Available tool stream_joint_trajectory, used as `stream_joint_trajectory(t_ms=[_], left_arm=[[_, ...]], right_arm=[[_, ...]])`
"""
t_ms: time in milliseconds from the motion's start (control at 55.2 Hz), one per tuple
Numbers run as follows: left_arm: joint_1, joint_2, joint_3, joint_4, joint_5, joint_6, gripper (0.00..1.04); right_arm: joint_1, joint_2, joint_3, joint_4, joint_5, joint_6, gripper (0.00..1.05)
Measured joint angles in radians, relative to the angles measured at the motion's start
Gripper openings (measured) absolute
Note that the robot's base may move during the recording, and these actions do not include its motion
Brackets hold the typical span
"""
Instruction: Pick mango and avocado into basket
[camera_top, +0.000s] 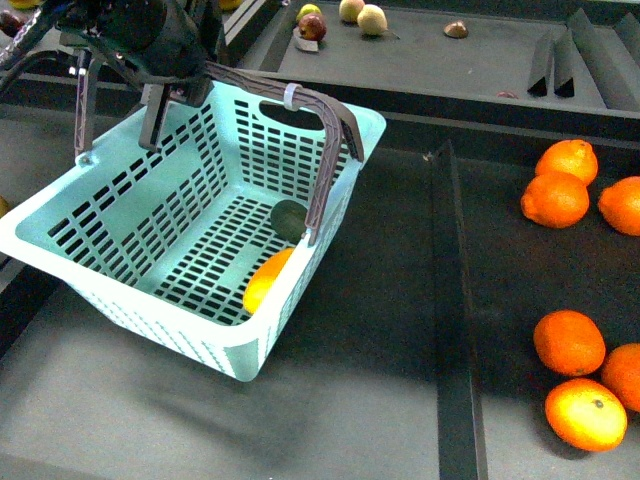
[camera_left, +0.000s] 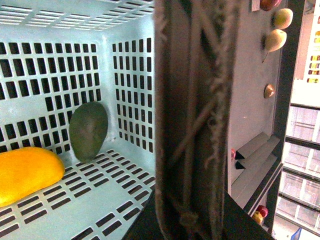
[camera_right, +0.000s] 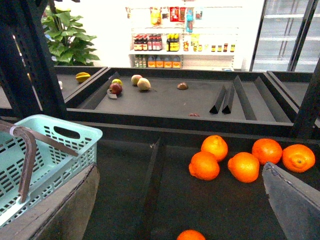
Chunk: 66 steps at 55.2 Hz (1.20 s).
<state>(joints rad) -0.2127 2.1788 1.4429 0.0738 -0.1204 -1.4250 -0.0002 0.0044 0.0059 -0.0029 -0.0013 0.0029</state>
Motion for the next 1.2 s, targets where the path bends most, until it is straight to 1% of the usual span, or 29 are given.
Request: stream_joint_trajectory(t_ms=[181, 326, 363, 381, 435, 471, 580, 598, 689, 707, 816, 834, 852, 888, 925, 961, 997, 1015, 1033, 1052, 1070, 1124, 1160, 1197], left_arm=[[-0.006, -0.023, -0.094, 0.036, 0.042, -0.002, 0.07], [-0.008, -0.042, -0.124, 0.037, 0.055, 0.002, 0.07], [-0.008, -0.046, -0.129, 0.031, 0.063, 0.002, 0.14], [-0.008, -0.047, -0.130, 0.029, 0.066, 0.002, 0.16], [-0.008, -0.058, -0.138, 0.024, 0.056, 0.001, 0.29], [-0.008, -0.063, -0.140, 0.022, 0.045, 0.000, 0.34], [-0.005, -0.100, -0.157, 0.019, -0.018, -0.018, 0.54], [-0.004, -0.106, -0.159, 0.019, -0.025, -0.021, 0.56], [0.004, -0.169, -0.194, 0.013, -0.110, -0.051, 0.74], [0.004, -0.177, -0.197, 0.008, -0.114, -0.051, 0.76], [0.008, -0.262, -0.224, -0.128, -0.204, -0.093, 0.97], [0.009, -0.277, -0.231, -0.154, -0.216, -0.100, 0.99], [0.009, -0.288, -0.238, -0.175, -0.220, -0.108, 0.99], [0.016, -0.299, -0.279, -0.108, -0.190, -0.040, 0.95], [0.026, -0.317, -0.374, 0.113, -0.114, 0.094, 0.88], [0.036, -0.332, -0.476, 0.333, -0.061, 0.309, 0.81], [0.043, -0.343, -0.579, 0.548, -0.042, 0.490, 0.74], [0.046, -0.351, -0.627, 0.648, -0.034, 0.616, 0.70], [0.047, -0.356, -0.648, 0.693, -0.031, 0.641, 0.68], [0.051, -0.366, -0.686, 0.768, -0.026, 0.760, 0.65], [0.055, -0.381, -0.721, 0.833, -0.021, 0.828, 0.61], [0.070, -0.444, -0.804, 0.967, -0.012, 1.077, 0.50], [0.084, -0.517, -0.868, 1.023, -0.004, 1.216, 0.39], [0.092, -0.559, -0.909, 1.036, 0.002, 1.278, 0.32]], right_arm=[[0.000, 0.000, 0.000, 0.000, 0.000, 0.000, 0.97], [0.000, 0.000, 0.000, 0.000, 0.000, 0.000, 0.97], [0.000, 0.000, 0.000, 0.000, 0.000, 0.000, 0.97], [0.000, 0.000, 0.000, 0.000, 0.000, 0.000, 0.97], [0.000, 0.000, 0.000, 0.000, 0.000, 0.000, 0.97], [0.000, 0.000, 0.000, 0.000, 0.000, 0.000, 0.97], [0.000, 0.000, 0.000, 0.000, 0.000, 0.000, 0.97], [0.000, 0.000, 0.000, 0.000, 0.000, 0.000, 0.97], [0.000, 0.000, 0.000, 0.000, 0.000, 0.000, 0.97], [0.000, 0.000, 0.000, 0.000, 0.000, 0.000, 0.97], [0.000, 0.000, 0.000, 0.000, 0.000, 0.000, 0.97], [0.000, 0.000, 0.000, 0.000, 0.000, 0.000, 0.97], [0.000, 0.000, 0.000, 0.000, 0.000, 0.000, 0.97], [0.000, 0.000, 0.000, 0.000, 0.000, 0.000, 0.97], [0.000, 0.000, 0.000, 0.000, 0.000, 0.000, 0.97], [0.000, 0.000, 0.000, 0.000, 0.000, 0.000, 0.97], [0.000, 0.000, 0.000, 0.000, 0.000, 0.000, 0.97], [0.000, 0.000, 0.000, 0.000, 0.000, 0.000, 0.97], [0.000, 0.000, 0.000, 0.000, 0.000, 0.000, 0.97], [0.000, 0.000, 0.000, 0.000, 0.000, 0.000, 0.97], [0.000, 0.000, 0.000, 0.000, 0.000, 0.000, 0.97], [0.000, 0.000, 0.000, 0.000, 0.000, 0.000, 0.97], [0.000, 0.000, 0.000, 0.000, 0.000, 0.000, 0.97], [0.000, 0.000, 0.000, 0.000, 0.000, 0.000, 0.97]])
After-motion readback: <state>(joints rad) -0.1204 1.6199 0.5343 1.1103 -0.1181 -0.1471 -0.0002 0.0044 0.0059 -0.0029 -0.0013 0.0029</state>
